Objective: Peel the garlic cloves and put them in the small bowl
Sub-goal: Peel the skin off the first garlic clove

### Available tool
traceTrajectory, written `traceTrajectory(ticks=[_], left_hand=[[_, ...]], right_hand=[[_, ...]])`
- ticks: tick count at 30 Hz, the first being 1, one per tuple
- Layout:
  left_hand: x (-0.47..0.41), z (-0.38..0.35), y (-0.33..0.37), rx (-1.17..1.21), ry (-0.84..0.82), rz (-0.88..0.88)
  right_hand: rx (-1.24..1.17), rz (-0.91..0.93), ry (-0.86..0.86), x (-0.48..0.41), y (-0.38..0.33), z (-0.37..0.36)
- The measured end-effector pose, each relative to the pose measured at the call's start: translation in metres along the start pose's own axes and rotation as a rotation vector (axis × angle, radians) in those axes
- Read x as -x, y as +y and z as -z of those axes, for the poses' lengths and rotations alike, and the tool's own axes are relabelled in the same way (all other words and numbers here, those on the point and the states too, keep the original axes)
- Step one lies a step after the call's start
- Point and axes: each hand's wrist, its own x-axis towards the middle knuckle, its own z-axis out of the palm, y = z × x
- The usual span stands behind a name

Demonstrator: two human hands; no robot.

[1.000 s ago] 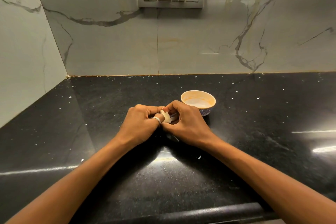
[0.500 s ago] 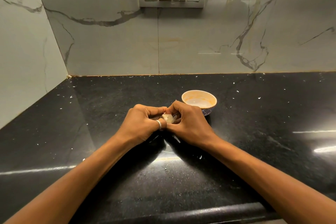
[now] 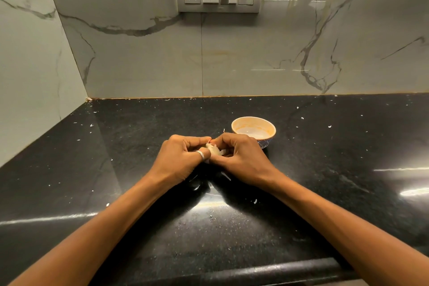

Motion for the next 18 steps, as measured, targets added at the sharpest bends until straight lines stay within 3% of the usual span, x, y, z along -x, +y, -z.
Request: traceTrajectory(ticks=[9,18], left_hand=[[-0.0002,-0.0004,0.0004,0.227,-0.017,0.075],[-0.0033,0.0001,-0.0057,0.103,0.034,0.019]], right_hand=[[-0.062,-0.057,-0.006,-0.0004,-0.0056,0.0042],[0.007,-0.029,0.004,0.0007,-0.0024,0.0024]])
